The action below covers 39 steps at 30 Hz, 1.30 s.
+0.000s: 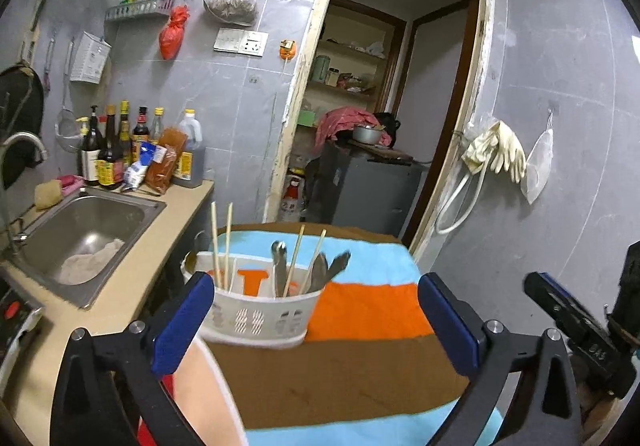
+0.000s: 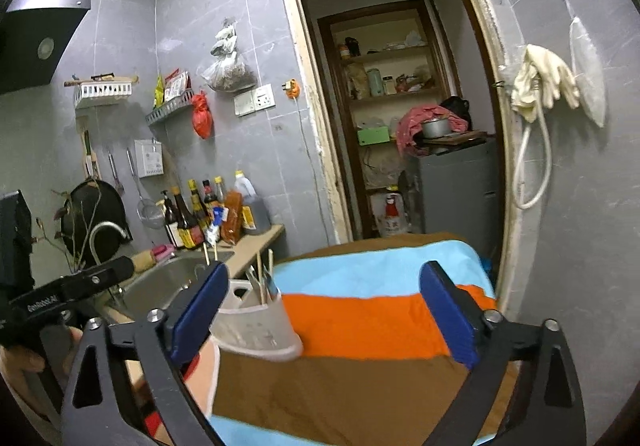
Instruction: Organize utensils
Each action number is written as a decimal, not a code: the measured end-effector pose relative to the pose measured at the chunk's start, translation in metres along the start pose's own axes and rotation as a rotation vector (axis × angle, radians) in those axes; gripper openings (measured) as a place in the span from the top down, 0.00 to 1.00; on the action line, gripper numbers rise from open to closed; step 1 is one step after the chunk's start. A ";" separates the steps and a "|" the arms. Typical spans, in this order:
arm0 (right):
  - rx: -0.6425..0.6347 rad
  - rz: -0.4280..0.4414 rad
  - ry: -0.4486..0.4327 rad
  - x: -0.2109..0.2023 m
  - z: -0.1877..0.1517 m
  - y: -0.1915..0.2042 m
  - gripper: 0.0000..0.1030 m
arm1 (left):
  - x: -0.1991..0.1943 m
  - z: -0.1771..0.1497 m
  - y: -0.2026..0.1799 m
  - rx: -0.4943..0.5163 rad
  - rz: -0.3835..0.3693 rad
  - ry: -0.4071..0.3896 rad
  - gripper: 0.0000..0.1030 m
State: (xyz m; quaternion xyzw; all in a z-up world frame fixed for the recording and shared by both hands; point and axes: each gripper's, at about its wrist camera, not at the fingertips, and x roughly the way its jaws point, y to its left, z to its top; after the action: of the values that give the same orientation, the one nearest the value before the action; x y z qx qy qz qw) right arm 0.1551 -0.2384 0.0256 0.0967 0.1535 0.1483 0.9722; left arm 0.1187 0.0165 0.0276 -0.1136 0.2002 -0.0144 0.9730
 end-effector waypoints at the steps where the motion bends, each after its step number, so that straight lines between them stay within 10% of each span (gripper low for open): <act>1: -0.002 -0.008 0.003 -0.005 0.000 -0.001 0.01 | -0.005 -0.003 -0.001 0.001 0.013 0.001 0.01; 15: -0.055 -0.041 0.006 -0.094 -0.019 -0.001 0.01 | -0.073 -0.045 -0.021 0.056 0.055 -0.031 0.00; 39: -0.039 -0.028 0.033 -0.105 -0.028 0.002 0.01 | -0.092 -0.060 -0.023 0.042 0.055 -0.044 0.00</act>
State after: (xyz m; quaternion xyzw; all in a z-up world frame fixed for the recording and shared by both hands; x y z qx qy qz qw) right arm 0.0498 -0.2660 0.0280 0.0733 0.1678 0.1392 0.9732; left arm 0.0112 -0.0119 0.0146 -0.0878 0.1816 0.0107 0.9794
